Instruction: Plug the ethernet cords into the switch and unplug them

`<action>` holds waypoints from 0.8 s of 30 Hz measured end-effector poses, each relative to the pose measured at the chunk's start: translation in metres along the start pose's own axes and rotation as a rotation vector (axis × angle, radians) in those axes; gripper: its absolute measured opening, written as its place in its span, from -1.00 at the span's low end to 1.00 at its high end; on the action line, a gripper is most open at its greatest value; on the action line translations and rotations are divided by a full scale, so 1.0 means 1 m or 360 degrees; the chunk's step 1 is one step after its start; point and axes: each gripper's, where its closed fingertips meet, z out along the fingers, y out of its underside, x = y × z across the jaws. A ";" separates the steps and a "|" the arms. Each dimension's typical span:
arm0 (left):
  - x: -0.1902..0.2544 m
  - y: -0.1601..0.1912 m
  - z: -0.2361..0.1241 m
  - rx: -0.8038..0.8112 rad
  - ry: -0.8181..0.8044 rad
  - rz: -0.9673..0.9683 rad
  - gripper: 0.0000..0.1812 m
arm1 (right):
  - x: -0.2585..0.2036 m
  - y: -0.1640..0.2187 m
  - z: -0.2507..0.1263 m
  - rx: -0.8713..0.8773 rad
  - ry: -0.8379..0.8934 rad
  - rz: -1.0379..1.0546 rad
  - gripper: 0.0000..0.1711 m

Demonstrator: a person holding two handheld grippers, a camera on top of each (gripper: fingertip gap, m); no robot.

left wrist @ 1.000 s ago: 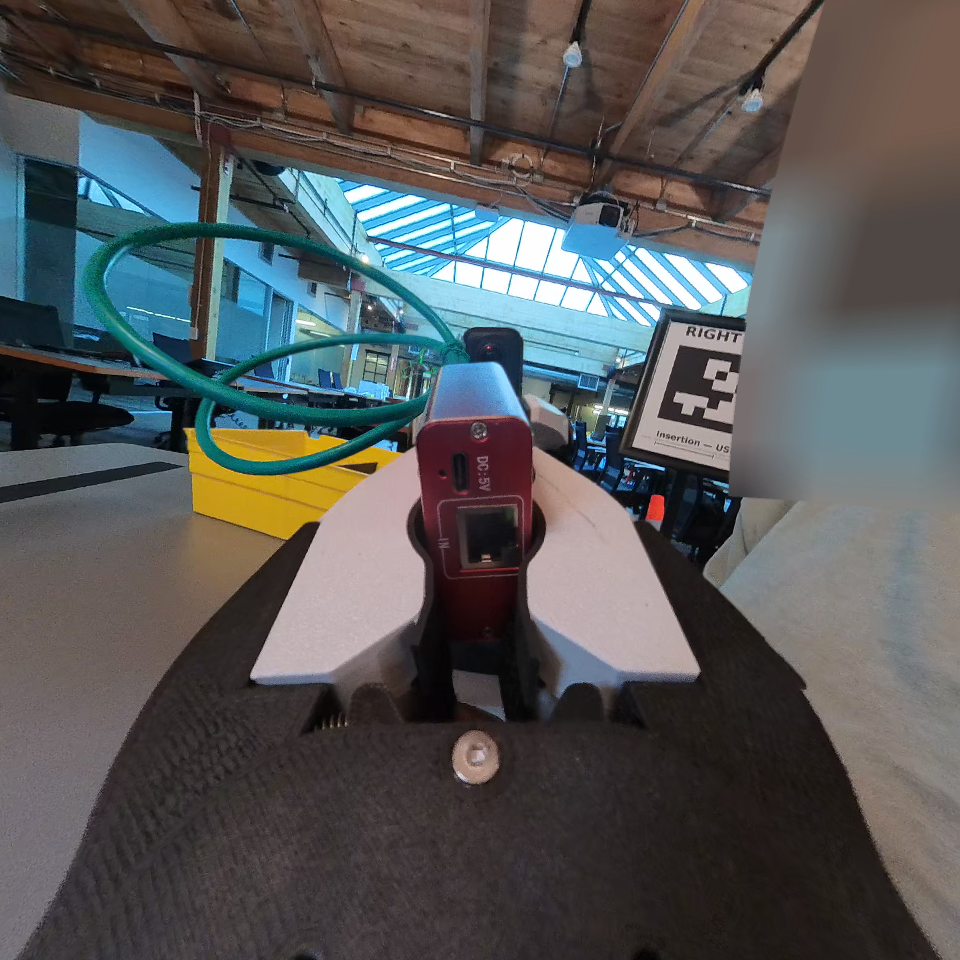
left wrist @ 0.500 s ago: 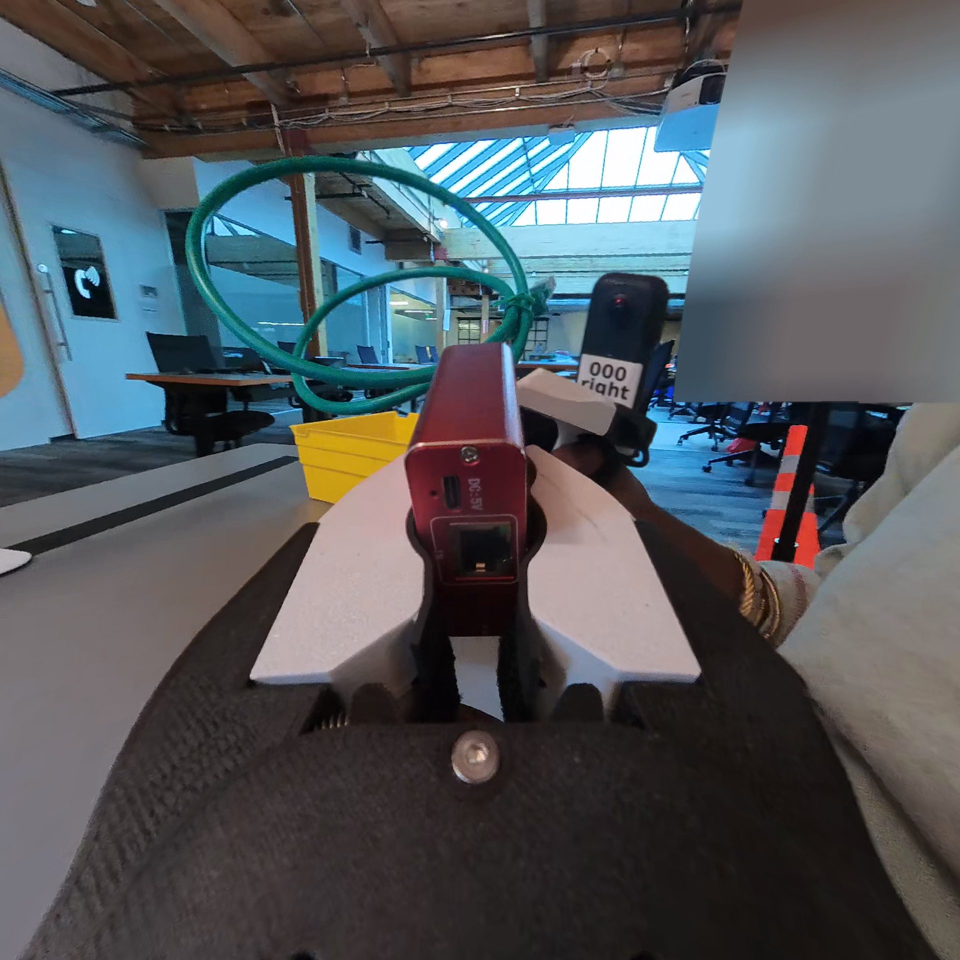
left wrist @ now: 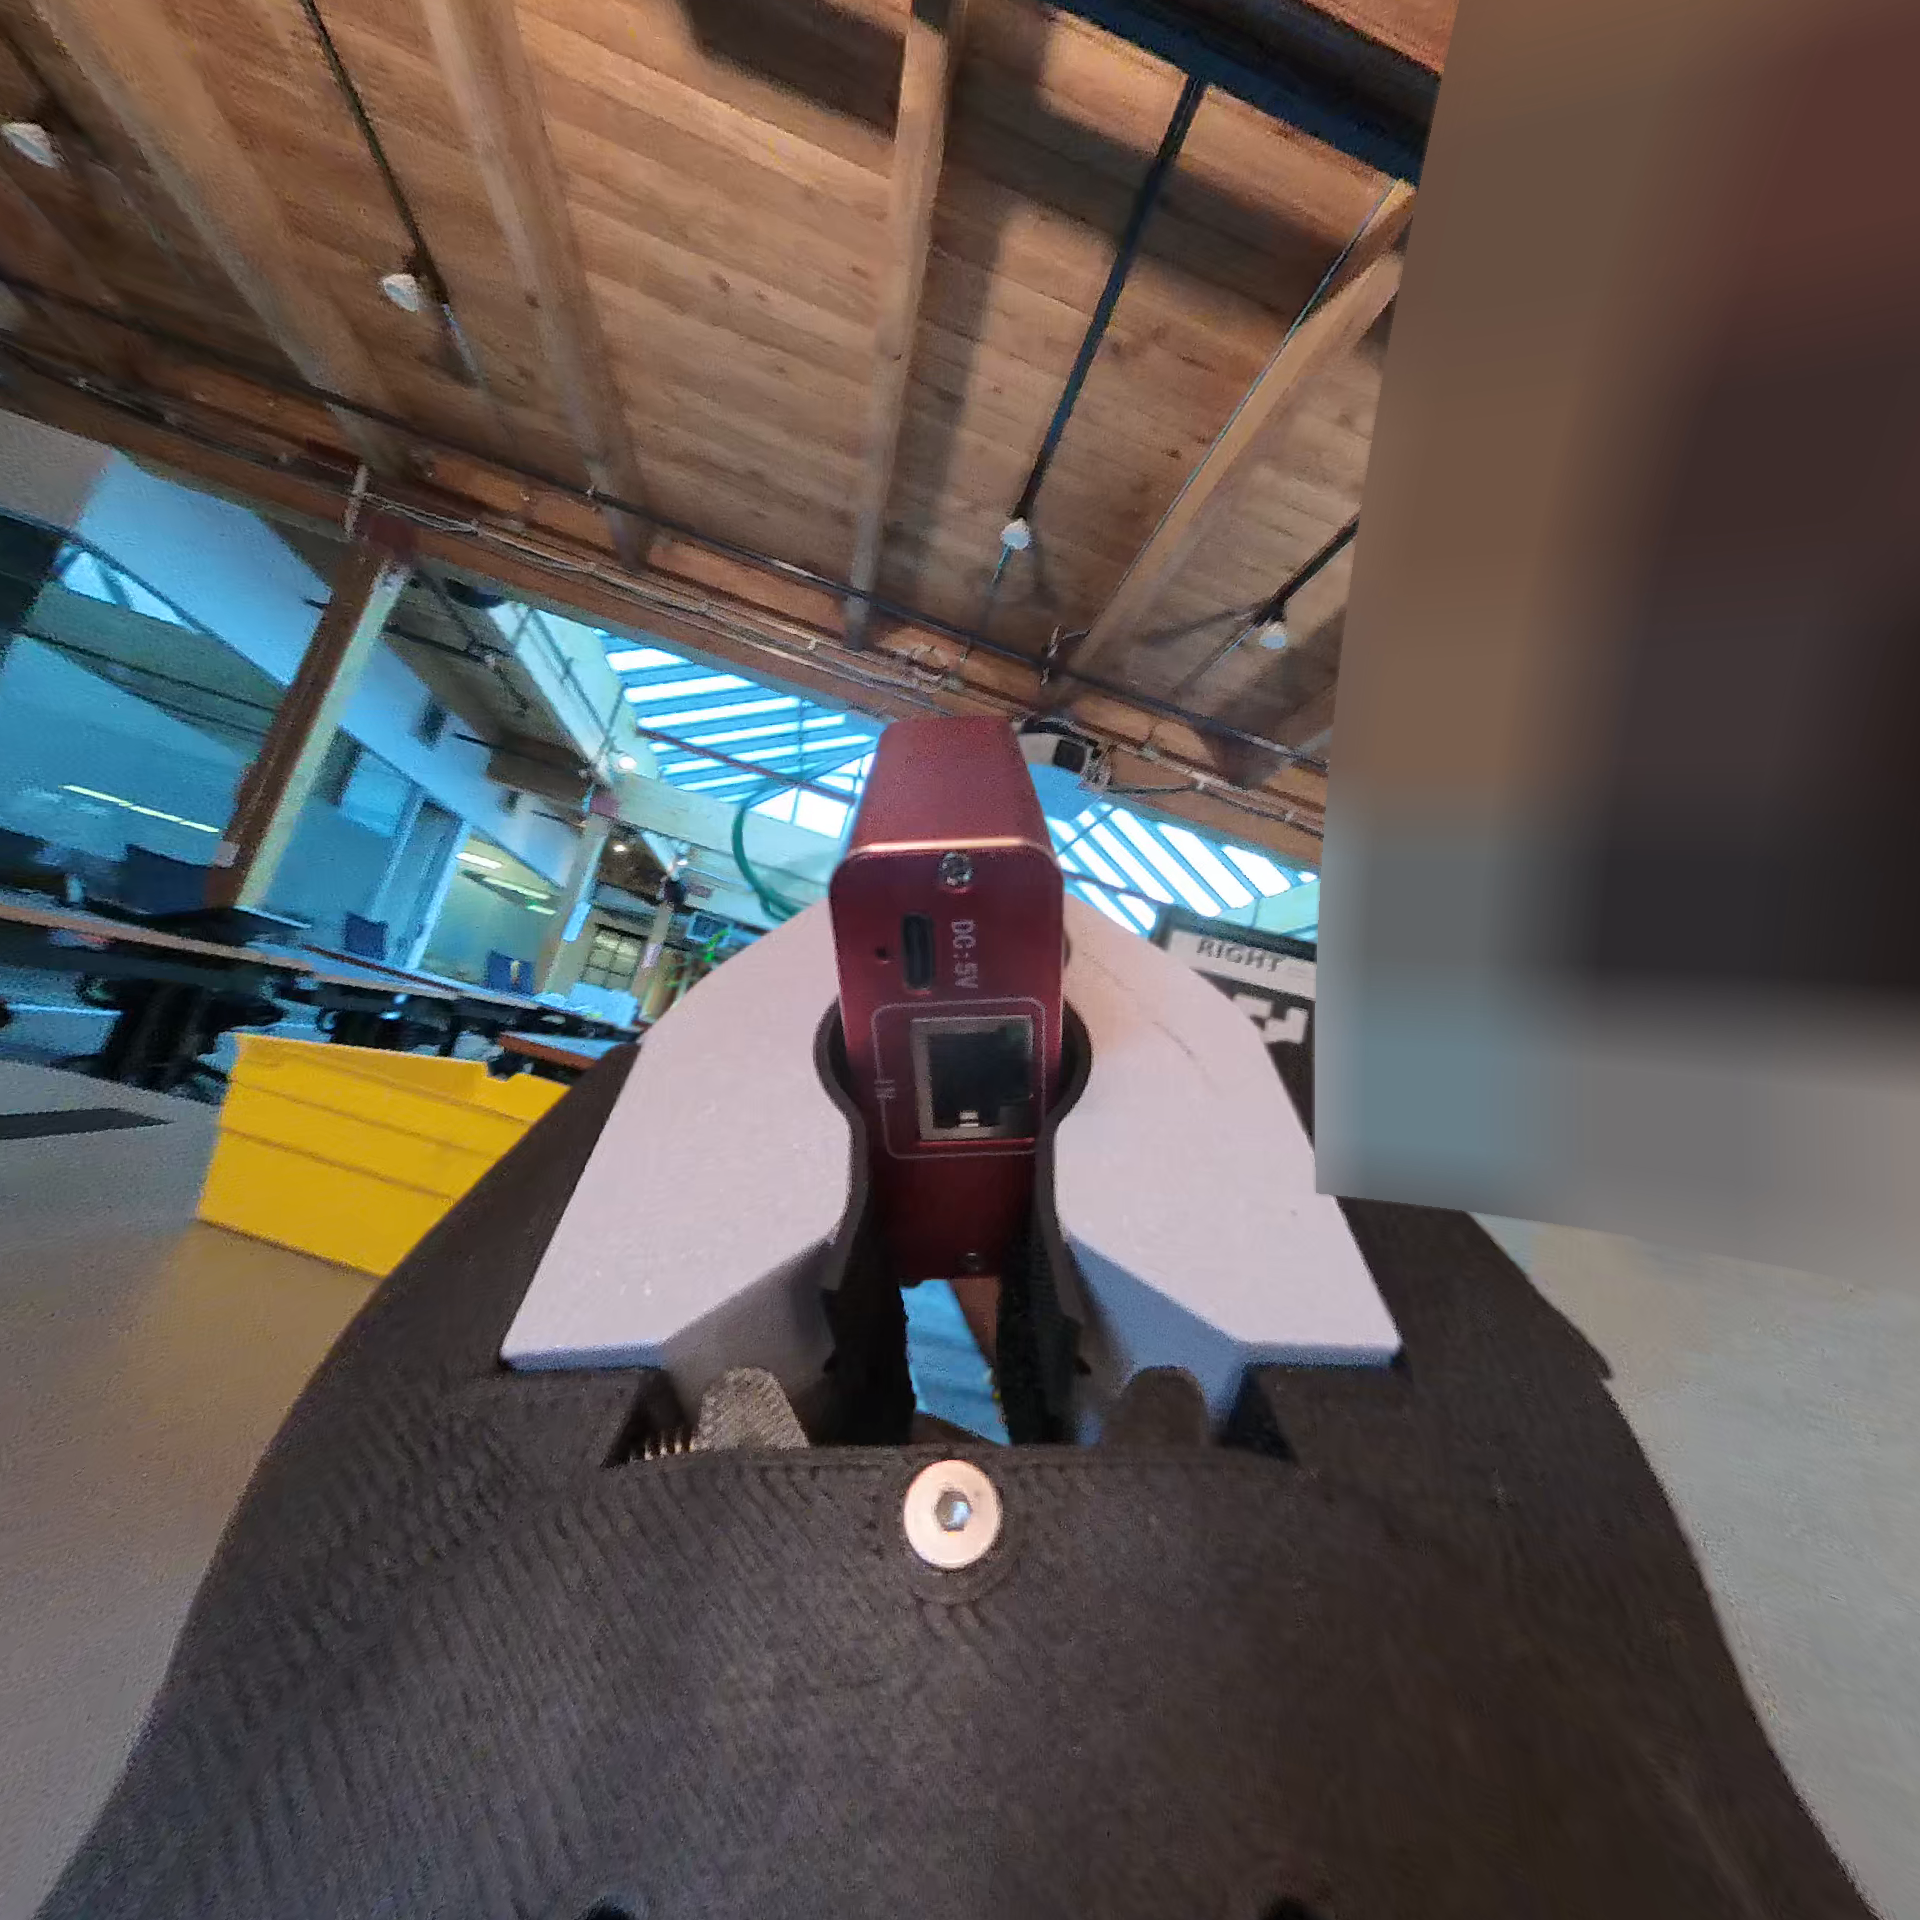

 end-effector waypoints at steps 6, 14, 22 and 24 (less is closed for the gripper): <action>-0.006 0.036 0.012 -0.0303 -0.0115 0.0197 -0.68 | 0.067 0.031 -0.071 -0.0684 0.0551 -0.0157 -0.84; -0.012 0.028 0.009 -0.0236 -0.0151 0.0139 -0.68 | 0.101 0.074 -0.120 -0.1208 0.0824 -0.0089 -0.84; -0.012 0.031 0.010 -0.0260 -0.0148 0.0135 -0.68 | 0.126 0.097 -0.170 -0.2098 0.0920 -0.0779 -0.83; -0.012 0.031 0.010 -0.0259 -0.0149 0.0131 -0.68 | 0.135 0.095 -0.176 -0.2267 0.0877 -0.1016 -0.84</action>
